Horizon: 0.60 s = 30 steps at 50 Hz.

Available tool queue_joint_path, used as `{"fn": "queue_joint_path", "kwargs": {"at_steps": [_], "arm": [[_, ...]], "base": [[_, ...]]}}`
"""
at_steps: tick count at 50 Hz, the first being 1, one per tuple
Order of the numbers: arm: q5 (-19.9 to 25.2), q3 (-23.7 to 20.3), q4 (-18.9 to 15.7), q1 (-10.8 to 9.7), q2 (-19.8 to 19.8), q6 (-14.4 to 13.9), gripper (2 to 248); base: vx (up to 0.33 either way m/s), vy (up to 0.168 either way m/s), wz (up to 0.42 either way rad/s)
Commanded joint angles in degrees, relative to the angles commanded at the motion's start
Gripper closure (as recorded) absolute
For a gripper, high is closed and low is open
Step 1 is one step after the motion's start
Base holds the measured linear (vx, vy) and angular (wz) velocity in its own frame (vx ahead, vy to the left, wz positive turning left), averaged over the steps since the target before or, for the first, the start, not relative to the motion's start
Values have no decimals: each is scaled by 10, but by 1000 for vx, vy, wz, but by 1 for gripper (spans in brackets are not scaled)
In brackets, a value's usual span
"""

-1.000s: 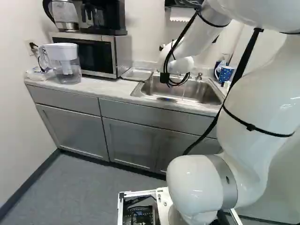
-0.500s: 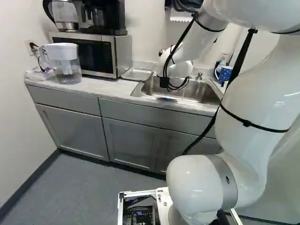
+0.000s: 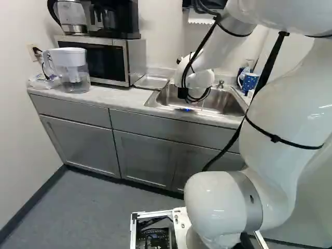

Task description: Rinse the cup and place it in the tray

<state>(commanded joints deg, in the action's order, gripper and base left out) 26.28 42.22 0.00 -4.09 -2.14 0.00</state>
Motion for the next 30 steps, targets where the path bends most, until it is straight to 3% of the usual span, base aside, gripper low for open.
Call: {"fn": "queue_joint_path", "kwargs": {"at_steps": [30], "arm": [[4,-21,0,-6,21,0,124]], "base": [[0,0,0]]}}
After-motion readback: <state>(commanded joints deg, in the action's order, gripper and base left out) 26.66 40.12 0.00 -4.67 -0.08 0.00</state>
